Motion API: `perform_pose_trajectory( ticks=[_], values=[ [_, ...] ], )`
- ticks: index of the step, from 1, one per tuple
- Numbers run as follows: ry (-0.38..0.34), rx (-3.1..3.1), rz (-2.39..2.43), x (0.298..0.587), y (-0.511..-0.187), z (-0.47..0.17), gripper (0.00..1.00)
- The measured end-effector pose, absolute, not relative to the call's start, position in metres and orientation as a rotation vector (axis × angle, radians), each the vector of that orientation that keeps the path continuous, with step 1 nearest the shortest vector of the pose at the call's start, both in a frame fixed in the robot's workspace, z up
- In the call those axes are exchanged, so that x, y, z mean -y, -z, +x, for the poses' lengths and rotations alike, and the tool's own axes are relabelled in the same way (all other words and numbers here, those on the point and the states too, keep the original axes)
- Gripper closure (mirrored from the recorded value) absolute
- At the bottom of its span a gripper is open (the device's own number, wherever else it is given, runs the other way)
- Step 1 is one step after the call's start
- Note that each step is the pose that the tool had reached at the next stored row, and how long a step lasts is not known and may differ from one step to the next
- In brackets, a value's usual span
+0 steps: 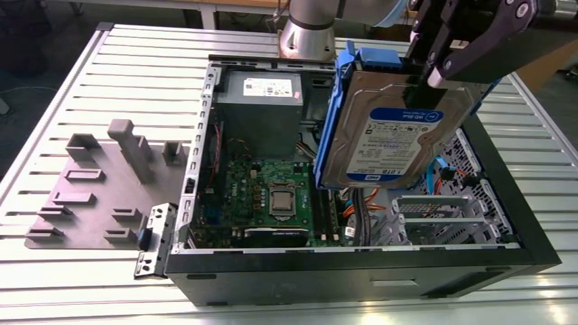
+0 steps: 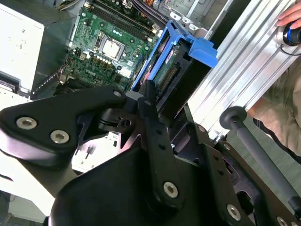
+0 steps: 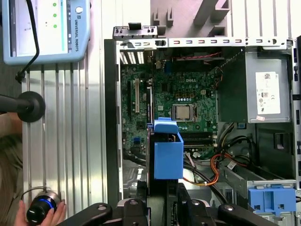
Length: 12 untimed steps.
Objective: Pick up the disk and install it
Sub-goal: 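Pick up the disk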
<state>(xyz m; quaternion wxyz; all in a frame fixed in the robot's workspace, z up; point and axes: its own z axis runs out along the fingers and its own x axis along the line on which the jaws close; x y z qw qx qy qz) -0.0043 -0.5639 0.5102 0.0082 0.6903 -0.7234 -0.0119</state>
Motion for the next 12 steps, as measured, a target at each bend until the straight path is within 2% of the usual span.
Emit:
perform_pose_trajectory(
  ticks=[12],
  values=[
    [0.038, 2.261, 2.157, 0.564, -0.509, 0.007, 0.65]
  ],
)
